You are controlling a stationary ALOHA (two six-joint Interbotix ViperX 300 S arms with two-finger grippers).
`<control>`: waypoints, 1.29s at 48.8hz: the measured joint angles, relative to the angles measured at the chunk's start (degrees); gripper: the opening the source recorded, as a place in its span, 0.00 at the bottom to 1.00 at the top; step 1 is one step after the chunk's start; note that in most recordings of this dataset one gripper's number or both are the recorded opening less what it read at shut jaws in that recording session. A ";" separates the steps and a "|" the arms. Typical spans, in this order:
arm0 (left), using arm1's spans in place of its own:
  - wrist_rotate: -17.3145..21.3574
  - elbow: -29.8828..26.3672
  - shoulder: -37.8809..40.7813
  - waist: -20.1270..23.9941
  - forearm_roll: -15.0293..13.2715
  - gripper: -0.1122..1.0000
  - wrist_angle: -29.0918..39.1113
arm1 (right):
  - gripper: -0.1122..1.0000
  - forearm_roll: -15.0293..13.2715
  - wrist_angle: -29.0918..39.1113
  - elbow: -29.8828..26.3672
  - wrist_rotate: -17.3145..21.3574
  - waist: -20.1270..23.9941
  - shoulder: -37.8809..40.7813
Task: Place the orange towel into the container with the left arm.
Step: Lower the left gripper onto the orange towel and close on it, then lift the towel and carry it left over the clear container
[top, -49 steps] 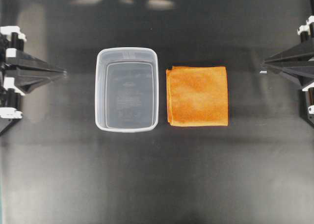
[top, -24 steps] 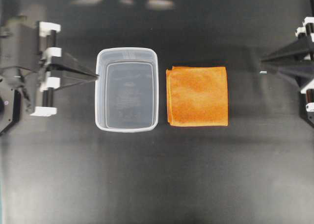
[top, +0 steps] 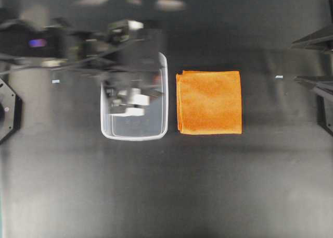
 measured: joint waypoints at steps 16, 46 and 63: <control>2.20 -17.40 19.60 -0.53 0.00 0.90 3.16 | 0.78 0.00 1.93 -0.09 0.00 0.00 -2.46; 2.20 -23.82 37.44 -0.09 0.00 0.89 2.90 | 0.78 0.18 2.55 -0.09 3.25 0.00 -2.55; 2.55 -22.94 37.27 -1.14 0.00 0.42 3.25 | 0.78 0.26 2.90 0.53 3.60 0.00 -3.08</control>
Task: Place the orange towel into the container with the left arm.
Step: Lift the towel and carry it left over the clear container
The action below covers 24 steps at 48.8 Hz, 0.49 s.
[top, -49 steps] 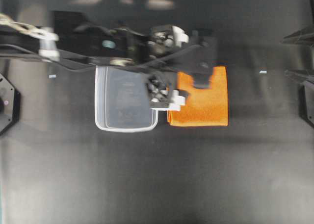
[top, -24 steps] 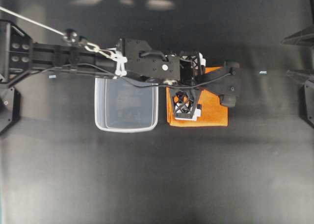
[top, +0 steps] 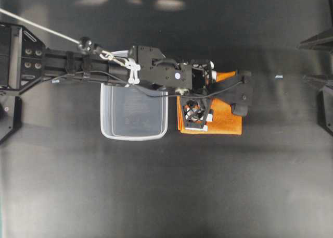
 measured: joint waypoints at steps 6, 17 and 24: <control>0.44 -0.09 -0.79 -0.70 0.00 0.17 0.09 | 0.78 0.00 0.00 0.00 0.00 0.00 -0.44; 0.26 -2.11 -5.54 0.00 0.00 0.16 4.39 | 0.78 -0.09 0.00 0.00 0.00 0.00 -2.11; 0.26 -4.39 -12.66 -0.62 0.00 0.16 10.63 | 0.77 0.00 0.35 0.09 0.09 0.00 -3.25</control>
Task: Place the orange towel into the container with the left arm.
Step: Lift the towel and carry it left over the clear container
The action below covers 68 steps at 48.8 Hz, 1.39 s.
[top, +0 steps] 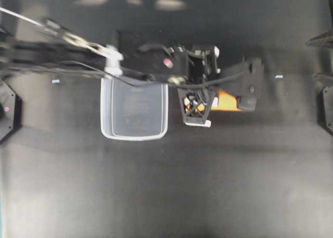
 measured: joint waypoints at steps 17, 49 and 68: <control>-0.62 14.50 -19.25 -0.18 0.00 0.16 8.96 | 0.77 -0.09 1.05 0.00 -0.26 -0.18 -0.97; 0.00 39.90 -31.99 2.20 0.00 0.16 -5.27 | 0.77 -0.09 0.97 0.62 -0.18 -0.18 -0.97; -0.18 41.75 -30.67 2.20 0.00 0.33 -9.58 | 0.77 -0.09 0.88 0.62 -0.09 -0.18 -0.97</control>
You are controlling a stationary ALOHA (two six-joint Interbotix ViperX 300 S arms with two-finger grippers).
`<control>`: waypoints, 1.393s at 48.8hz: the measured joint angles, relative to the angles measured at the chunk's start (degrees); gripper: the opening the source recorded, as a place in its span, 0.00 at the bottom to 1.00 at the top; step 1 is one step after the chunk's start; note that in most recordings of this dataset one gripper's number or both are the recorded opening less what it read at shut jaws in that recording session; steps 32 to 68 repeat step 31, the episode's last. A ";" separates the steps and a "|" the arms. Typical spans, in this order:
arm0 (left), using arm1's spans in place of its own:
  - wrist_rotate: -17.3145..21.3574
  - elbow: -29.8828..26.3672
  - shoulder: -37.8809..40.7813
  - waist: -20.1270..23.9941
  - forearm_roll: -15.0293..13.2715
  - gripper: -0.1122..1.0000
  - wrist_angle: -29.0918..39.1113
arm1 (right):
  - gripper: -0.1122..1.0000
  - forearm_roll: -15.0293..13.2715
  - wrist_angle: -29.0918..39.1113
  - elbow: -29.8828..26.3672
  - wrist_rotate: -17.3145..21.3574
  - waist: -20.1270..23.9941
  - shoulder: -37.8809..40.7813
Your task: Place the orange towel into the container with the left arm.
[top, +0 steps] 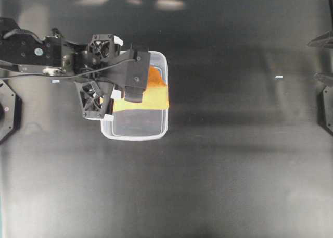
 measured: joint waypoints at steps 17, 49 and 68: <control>1.85 0.70 0.88 -0.26 0.00 0.89 -3.34 | 0.77 0.00 -0.09 0.00 -0.18 0.00 0.00; 1.14 0.62 -10.02 -0.44 0.00 0.89 -5.80 | 0.77 0.00 -0.09 0.00 -0.35 0.00 0.00; 1.14 0.62 -10.02 -0.44 0.00 0.89 -5.80 | 0.77 0.00 -0.09 0.00 -0.35 0.00 0.00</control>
